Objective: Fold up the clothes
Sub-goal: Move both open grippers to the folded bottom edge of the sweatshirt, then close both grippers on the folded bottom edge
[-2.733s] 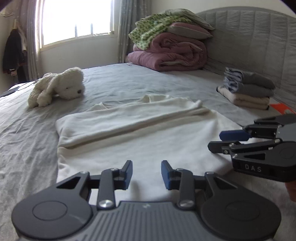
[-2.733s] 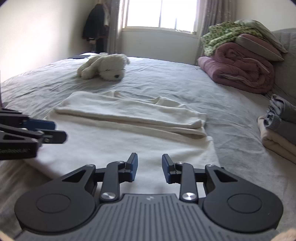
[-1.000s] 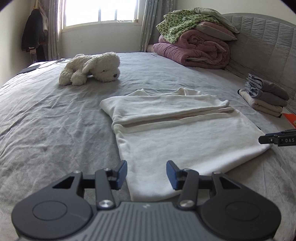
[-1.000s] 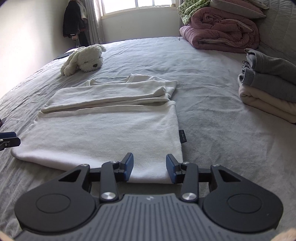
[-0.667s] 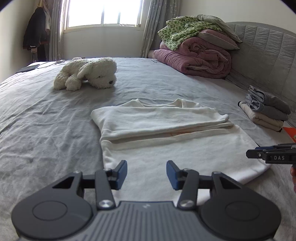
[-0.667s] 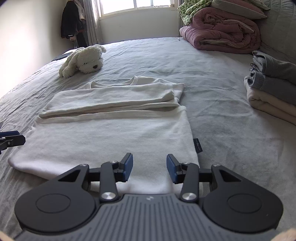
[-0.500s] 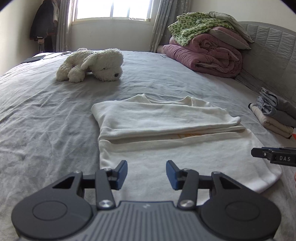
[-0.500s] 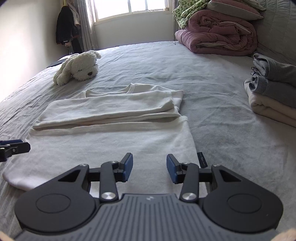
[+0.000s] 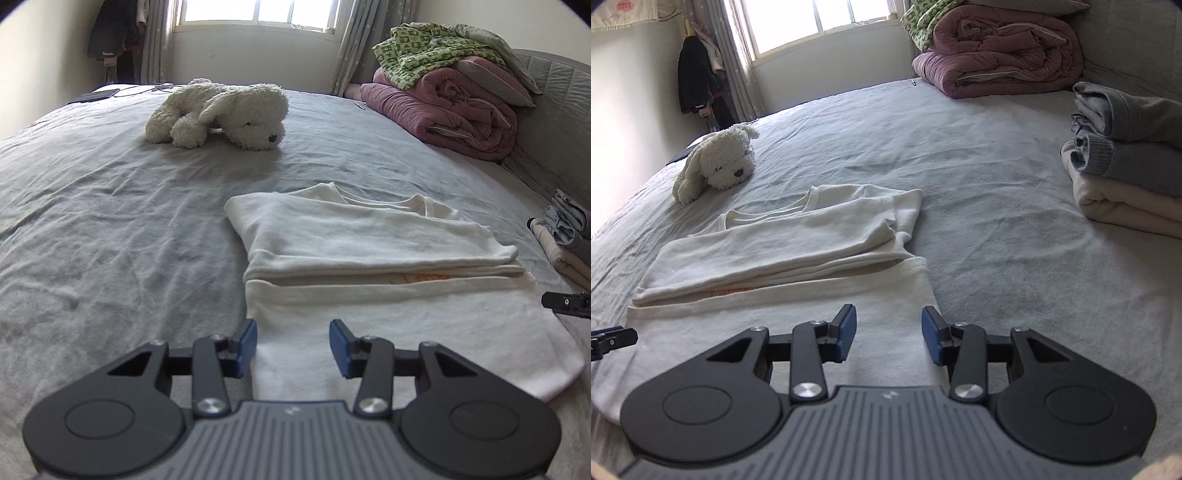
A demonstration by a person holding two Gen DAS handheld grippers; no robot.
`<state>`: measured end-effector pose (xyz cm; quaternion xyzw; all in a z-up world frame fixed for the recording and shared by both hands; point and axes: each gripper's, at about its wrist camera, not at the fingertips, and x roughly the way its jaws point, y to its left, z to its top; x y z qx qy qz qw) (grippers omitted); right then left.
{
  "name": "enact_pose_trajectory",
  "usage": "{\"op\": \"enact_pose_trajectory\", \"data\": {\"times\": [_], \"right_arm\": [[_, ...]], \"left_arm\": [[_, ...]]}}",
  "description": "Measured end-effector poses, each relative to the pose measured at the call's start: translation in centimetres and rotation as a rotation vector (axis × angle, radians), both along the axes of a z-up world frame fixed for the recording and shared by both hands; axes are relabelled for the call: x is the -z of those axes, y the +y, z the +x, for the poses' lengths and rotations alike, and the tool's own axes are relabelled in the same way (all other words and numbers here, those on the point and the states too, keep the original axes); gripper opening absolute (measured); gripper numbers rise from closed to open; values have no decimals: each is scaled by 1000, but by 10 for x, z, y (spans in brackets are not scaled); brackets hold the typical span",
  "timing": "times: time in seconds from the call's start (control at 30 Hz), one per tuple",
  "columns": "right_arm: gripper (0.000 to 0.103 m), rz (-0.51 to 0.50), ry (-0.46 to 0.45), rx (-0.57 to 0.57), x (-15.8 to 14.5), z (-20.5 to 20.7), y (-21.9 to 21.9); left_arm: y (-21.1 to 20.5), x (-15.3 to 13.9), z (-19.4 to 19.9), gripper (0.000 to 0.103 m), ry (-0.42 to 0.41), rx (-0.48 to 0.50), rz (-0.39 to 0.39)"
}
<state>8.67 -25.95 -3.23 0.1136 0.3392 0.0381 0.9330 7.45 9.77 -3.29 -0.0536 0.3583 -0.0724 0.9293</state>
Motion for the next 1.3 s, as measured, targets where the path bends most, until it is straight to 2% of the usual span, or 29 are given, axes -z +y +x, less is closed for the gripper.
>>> {"op": "enact_pose_trajectory", "data": {"times": [0.1, 0.23, 0.43, 0.5, 0.6, 0.67, 0.83, 0.97, 1.1, 1.3], "right_arm": [[47, 82, 36, -4, -7, -10, -18], [49, 261, 128, 21, -5, -29, -58], [49, 533, 307, 28, 13, -59, -105], [49, 578, 356, 1, 15, -65, -109], [49, 577, 404, -61, 16, -68, -103], [50, 577, 411, -69, 19, -65, -95], [51, 626, 399, -84, 26, -50, -82], [51, 712, 384, -60, 35, -41, -83], [51, 745, 360, -60, 38, -33, -82], [44, 729, 319, -82, 38, -23, -71]], "left_arm": [[24, -4, -4, 49, 68, 7, -79], [48, 9, -13, 50, 189, 37, -252], [83, 29, -25, 50, 371, 82, -511], [95, 35, -29, 50, 431, 97, -598], [112, 45, -35, 50, 520, 118, -726], [103, 51, -34, 50, 535, 106, -741], [89, 57, -26, 51, 498, 67, -805], [86, 63, -20, 50, 464, 12, -875], [75, 61, -14, 46, 416, 3, -861], [68, 59, -9, 27, 388, -5, -809]]}}
